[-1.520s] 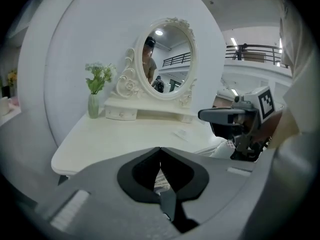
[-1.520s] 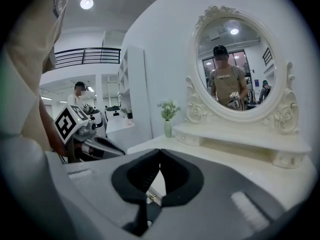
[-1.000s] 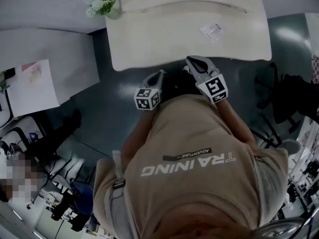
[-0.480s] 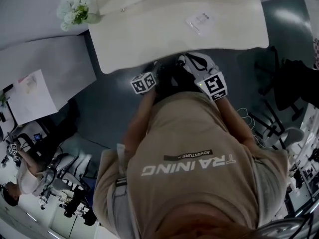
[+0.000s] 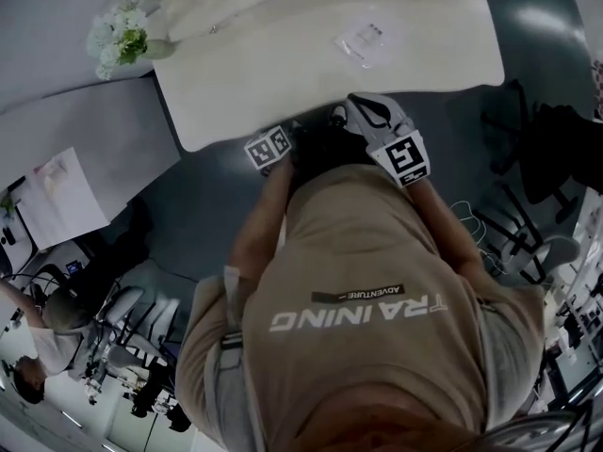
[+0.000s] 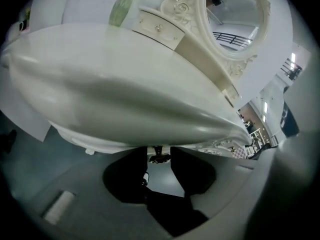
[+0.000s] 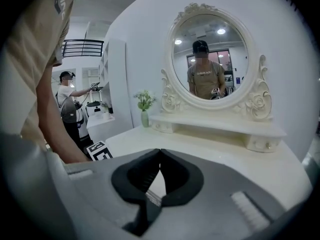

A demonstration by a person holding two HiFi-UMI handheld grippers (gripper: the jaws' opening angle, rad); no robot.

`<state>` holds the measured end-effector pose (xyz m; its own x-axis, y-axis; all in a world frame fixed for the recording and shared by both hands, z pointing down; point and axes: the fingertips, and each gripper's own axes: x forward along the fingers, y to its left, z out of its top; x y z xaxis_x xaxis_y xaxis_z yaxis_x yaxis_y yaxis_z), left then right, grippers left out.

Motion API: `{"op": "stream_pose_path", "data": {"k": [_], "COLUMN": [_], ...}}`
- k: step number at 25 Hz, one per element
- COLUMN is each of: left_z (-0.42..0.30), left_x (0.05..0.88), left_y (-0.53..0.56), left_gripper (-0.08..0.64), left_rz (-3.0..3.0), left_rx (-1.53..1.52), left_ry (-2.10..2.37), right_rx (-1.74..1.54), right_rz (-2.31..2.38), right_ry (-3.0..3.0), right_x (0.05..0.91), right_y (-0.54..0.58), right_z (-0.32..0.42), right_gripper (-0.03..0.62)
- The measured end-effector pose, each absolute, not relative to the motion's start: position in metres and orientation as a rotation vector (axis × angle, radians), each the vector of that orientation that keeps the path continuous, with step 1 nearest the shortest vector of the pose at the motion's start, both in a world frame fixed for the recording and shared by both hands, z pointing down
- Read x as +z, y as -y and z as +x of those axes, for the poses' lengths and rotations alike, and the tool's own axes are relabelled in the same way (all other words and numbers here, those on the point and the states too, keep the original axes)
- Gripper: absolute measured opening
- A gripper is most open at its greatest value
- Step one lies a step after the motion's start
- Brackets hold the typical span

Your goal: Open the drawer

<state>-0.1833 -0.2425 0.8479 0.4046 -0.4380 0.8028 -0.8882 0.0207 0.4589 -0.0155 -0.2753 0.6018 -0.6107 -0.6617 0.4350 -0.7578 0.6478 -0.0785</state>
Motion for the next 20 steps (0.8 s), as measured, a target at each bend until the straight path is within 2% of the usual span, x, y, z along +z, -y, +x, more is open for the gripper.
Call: {"op": "stream_pose_path", "data": {"k": [20], "left_z": [-0.176], "left_x": [0.854], "left_y": [0.226], "left_gripper": [0.135], "left_rz": [1.584], "left_rx": [0.657], "left_ry": [1.216], "right_rx": [0.462], "right_rz": [0.980], "right_ry": [2.574], "right_x": [0.623], "right_y": [0.282], "right_z": [-0.022], "right_gripper": [0.003]}}
